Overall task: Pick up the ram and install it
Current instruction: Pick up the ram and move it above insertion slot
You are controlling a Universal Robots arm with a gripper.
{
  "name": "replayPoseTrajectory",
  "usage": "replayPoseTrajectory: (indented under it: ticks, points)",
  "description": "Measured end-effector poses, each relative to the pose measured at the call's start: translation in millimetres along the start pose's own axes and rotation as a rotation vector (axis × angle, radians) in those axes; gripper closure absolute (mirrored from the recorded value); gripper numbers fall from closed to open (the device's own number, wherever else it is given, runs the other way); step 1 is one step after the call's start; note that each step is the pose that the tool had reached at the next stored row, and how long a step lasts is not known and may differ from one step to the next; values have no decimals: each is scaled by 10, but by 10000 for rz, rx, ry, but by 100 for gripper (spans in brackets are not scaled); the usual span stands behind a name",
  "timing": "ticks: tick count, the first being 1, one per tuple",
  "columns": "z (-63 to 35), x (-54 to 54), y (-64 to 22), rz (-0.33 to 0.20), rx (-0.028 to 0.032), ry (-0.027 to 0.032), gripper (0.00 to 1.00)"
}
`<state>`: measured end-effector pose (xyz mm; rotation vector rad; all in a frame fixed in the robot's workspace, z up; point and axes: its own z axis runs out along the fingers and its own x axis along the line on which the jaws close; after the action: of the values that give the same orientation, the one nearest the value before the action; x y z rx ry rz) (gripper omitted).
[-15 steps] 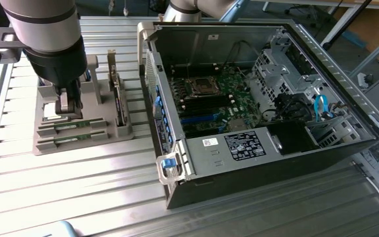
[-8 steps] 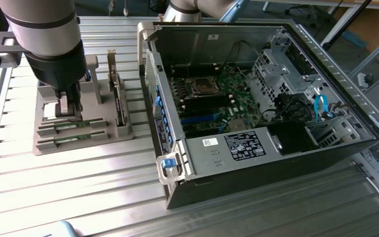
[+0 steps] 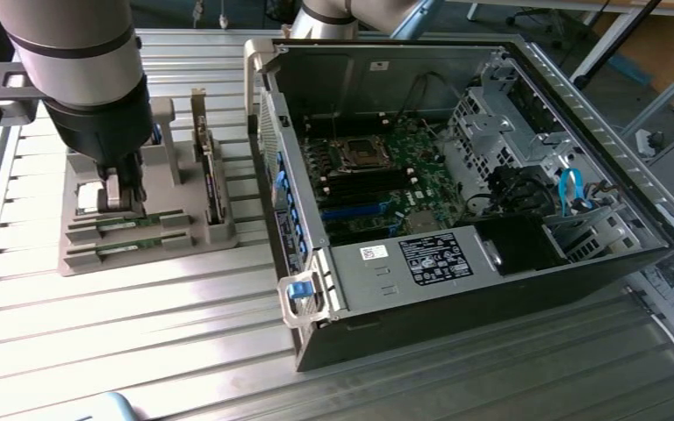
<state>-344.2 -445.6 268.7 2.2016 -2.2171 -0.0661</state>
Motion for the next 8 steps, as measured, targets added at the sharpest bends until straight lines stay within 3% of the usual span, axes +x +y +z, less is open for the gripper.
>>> replayPoseTrajectory:
  ticks: [8]
  points:
    - [31, 4, 10, 0, 0, -1, 70]
